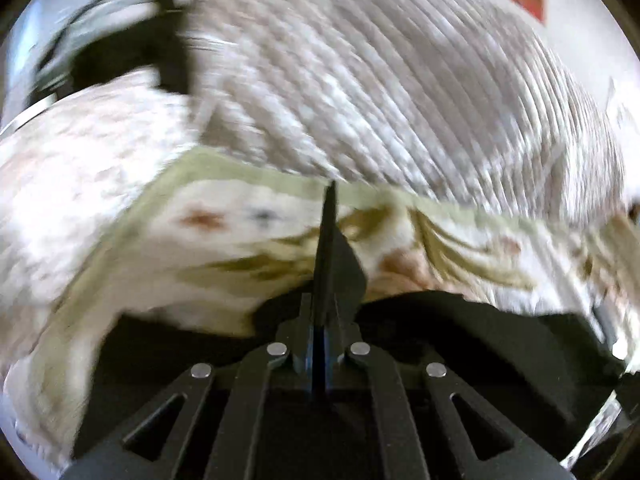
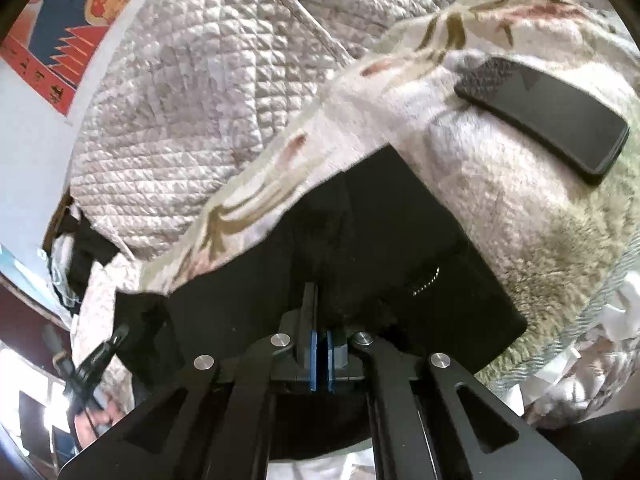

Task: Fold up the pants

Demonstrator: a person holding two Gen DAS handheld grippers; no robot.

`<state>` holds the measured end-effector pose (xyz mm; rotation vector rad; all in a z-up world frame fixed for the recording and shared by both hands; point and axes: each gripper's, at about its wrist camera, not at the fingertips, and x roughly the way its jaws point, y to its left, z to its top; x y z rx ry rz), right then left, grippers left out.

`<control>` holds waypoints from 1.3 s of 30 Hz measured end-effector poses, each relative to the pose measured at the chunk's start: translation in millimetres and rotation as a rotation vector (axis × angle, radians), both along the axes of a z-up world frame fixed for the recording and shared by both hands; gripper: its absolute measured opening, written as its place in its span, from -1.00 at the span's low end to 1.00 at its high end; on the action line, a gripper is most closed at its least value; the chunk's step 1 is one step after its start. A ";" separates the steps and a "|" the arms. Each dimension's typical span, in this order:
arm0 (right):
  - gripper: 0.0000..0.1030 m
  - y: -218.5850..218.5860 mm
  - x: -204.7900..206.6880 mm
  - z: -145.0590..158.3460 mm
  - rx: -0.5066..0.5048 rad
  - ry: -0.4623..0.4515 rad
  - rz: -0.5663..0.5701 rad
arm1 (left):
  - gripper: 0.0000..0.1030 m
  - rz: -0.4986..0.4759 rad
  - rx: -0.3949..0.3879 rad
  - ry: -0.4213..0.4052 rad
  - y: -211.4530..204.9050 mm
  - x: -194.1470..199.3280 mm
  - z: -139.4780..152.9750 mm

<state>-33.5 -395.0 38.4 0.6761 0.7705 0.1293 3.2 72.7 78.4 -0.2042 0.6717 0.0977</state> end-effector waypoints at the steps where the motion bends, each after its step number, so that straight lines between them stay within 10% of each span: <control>1: -0.97 -1.8 -1.8 2.8 0.004 -0.005 -0.002 | -0.91 0.038 -0.018 -0.014 14.6 -15.4 2.3; 12: -0.97 -5.2 -12.1 -24.6 0.000 0.121 -0.024 | -0.90 0.197 -0.235 0.140 76.0 -80.8 -74.4; 22: -0.79 -13.2 -9.3 -31.8 0.054 0.145 -0.048 | -0.85 0.239 -0.401 0.092 98.1 -78.1 -81.6; 30: -0.96 -7.7 -17.3 -2.5 0.010 0.043 -0.028 | -0.92 0.291 -0.264 0.023 91.2 -91.2 -50.8; 39: -0.96 -6.8 -15.8 -25.0 -0.096 0.199 -0.053 | -0.91 0.311 -0.173 0.149 89.1 -95.7 -71.9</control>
